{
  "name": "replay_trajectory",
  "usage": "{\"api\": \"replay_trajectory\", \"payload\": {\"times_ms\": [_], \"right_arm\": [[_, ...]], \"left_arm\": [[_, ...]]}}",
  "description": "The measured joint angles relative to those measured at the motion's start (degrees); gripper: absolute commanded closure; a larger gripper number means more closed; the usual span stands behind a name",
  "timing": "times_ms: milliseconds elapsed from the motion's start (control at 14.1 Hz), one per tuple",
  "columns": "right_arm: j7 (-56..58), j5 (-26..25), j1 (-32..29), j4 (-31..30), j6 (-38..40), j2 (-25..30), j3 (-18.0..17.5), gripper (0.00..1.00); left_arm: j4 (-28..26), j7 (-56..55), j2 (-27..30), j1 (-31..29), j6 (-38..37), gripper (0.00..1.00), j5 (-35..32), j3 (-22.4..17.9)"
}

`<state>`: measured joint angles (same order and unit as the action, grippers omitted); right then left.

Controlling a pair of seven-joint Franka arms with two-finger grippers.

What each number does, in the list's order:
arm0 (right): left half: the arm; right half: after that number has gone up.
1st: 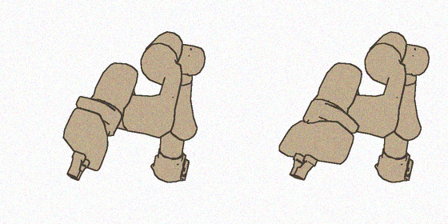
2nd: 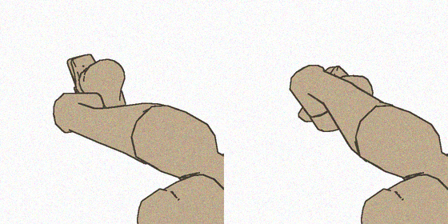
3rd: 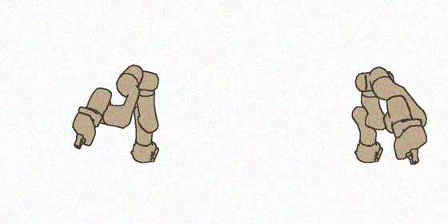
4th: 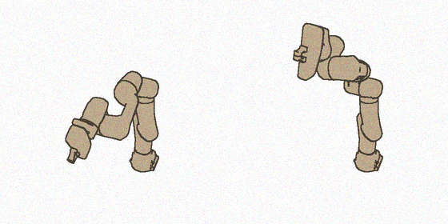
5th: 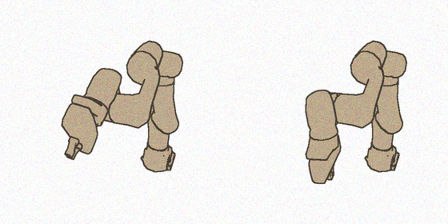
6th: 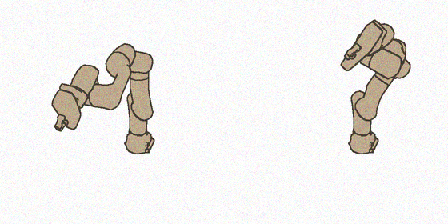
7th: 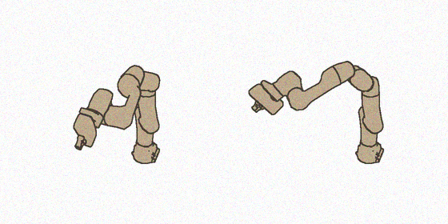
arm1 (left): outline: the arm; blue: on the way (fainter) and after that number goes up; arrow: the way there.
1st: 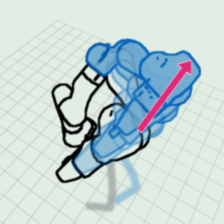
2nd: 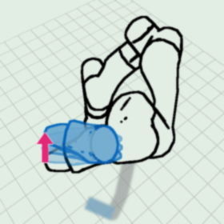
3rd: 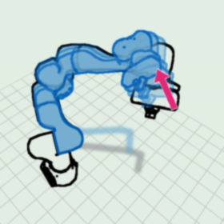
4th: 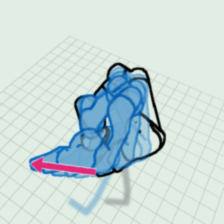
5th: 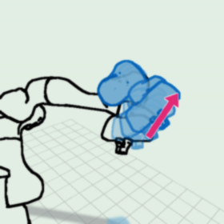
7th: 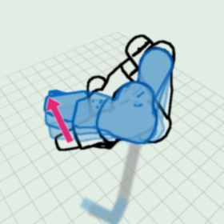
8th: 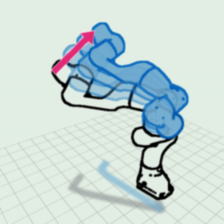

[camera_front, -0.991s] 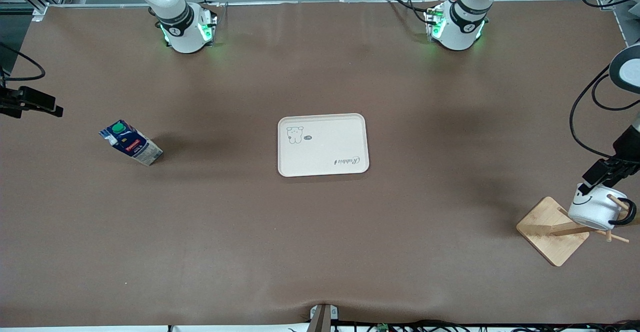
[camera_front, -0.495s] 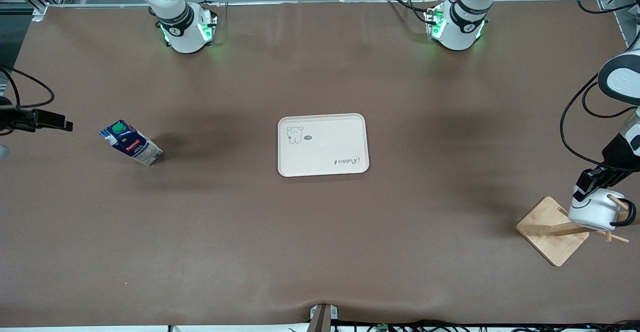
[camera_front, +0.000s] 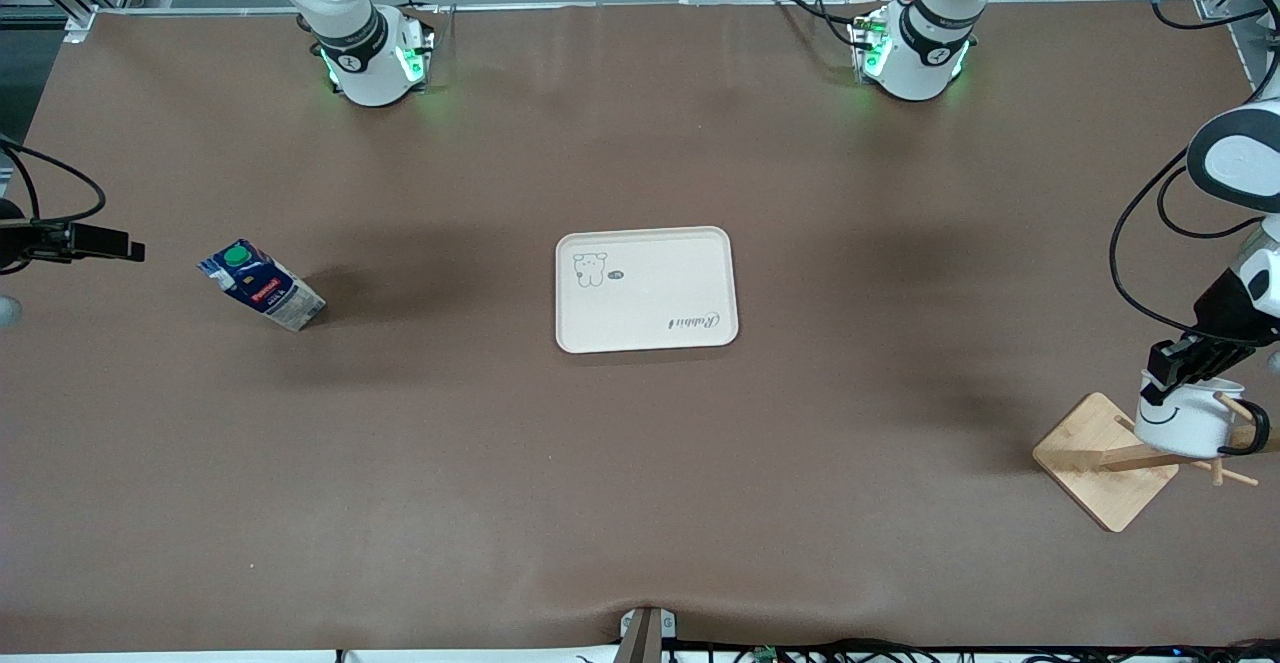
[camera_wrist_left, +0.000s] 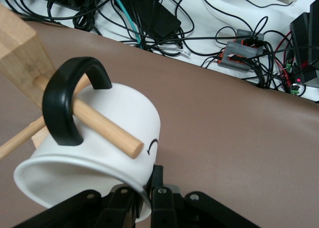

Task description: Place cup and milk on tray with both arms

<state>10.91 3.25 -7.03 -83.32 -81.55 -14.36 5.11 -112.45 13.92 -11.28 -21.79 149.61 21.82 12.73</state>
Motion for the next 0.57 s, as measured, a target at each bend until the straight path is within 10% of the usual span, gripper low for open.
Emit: {"api": "replay_trajectory", "payload": {"times_ms": [566], "right_arm": [[-12.4, 0.0, -0.1, -1.0, 0.6, -2.2, -0.2, 0.0]], "left_arm": [[0.1, 0.0, 6.5, 0.1, -13.9, 1.0, 0.0, 1.1]]}}
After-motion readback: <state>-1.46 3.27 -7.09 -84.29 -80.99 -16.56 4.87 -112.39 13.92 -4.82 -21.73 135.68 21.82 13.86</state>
